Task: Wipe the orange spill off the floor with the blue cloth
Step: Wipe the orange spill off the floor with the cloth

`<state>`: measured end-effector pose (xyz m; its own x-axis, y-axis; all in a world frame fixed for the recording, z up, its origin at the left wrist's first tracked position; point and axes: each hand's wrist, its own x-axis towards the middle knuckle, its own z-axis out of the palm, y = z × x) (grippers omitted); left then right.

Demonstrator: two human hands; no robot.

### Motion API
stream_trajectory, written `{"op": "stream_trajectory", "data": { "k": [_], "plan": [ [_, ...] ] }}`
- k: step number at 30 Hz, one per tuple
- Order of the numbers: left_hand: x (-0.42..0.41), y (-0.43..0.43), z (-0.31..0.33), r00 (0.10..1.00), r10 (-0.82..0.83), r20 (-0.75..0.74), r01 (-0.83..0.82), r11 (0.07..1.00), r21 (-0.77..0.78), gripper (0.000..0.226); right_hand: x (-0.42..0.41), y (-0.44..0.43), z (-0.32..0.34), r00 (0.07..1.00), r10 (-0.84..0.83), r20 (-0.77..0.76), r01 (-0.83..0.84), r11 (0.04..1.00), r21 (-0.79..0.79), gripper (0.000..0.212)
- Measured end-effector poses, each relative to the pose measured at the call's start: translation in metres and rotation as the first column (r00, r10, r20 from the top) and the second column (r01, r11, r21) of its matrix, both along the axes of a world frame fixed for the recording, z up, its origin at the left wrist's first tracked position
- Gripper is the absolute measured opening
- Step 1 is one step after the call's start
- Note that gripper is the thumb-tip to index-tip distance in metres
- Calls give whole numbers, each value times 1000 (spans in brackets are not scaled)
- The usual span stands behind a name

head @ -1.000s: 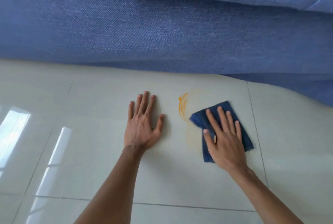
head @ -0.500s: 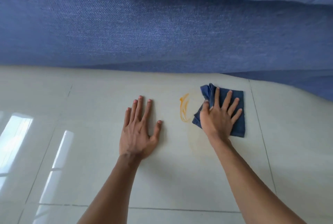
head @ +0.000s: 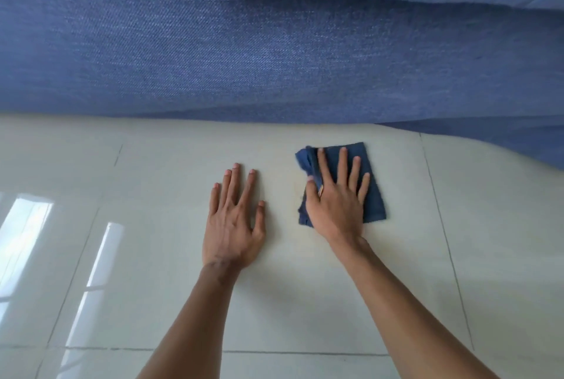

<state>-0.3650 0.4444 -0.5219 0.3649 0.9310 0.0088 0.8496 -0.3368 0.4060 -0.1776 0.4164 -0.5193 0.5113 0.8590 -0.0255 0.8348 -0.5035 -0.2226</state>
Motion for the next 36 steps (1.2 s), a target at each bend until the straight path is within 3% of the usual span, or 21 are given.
{"op": "stream_trajectory", "data": {
  "k": [2,3,4,7,9,11,13,15,18,20,22,25,26,27,29,31,32,34,36],
  "plan": [
    [0,0,0,1000,1,9,-1,1000,3,62,4,-45,0,953,296,65,-296,955,-8,61],
    [0,0,0,1000,3,12,-3,1000,2,62,18,-68,1,936,343,77,-342,939,-26,60],
    [0,-1,0,1000,6,13,-6,1000,0,62,35,-81,1,951,297,80,-296,955,-27,60],
    [1,-1,-1,1000,8,14,-8,1000,3,61,54,-47,-3,991,-130,34,131,991,-13,62],
    [1,-1,-1,1000,8,12,-8,1000,3,61,20,-9,-1,975,-221,-11,220,975,-33,64],
    [0,-1,1,1000,9,7,-9,1000,2,60,-7,-16,-2,998,61,34,-60,998,-23,63],
    [0,0,1,1000,11,12,-11,1000,6,60,5,-62,1,924,375,74,-373,927,-40,63],
    [1,0,-1,1000,5,14,-5,1000,-1,60,41,-100,7,889,453,71,-446,890,-90,63],
    [2,-1,-2,1000,16,10,-16,1000,9,60,65,-69,2,995,78,56,-73,993,-89,63],
    [2,-1,-1,1000,9,7,-9,1000,7,60,34,-25,0,987,-160,0,160,985,-59,64],
    [0,-1,1,1000,17,18,-17,1000,5,59,-6,-18,1,995,-100,-1,100,994,-33,64],
    [1,-1,3,999,27,28,-28,1000,14,59,-18,-88,4,950,308,48,-305,951,-46,65],
    [1,-2,4,999,31,32,-32,999,12,59,-7,-111,5,938,341,60,-338,939,-57,65],
    [1,-3,4,999,32,34,-33,999,10,59,10,-122,3,956,286,70,-283,958,-47,64],
    [1,-2,2,999,33,39,-33,999,16,59,33,-100,0,998,19,68,-16,999,-37,63],
    [2,-1,1,999,32,39,-33,999,21,60,19,-52,-3,973,-232,5,232,972,-29,65],
    [2,-2,2,999,33,36,-34,999,19,60,1,-35,1,966,-257,-15,257,966,-29,65],
    [2,-2,3,999,26,31,-26,1000,13,60,-28,-37,0,999,-30,20,30,999,-10,64],
    [1,-1,3,999,25,29,-25,1000,10,60,-23,-83,4,965,256,58,-254,966,-41,64]
  ]
}}
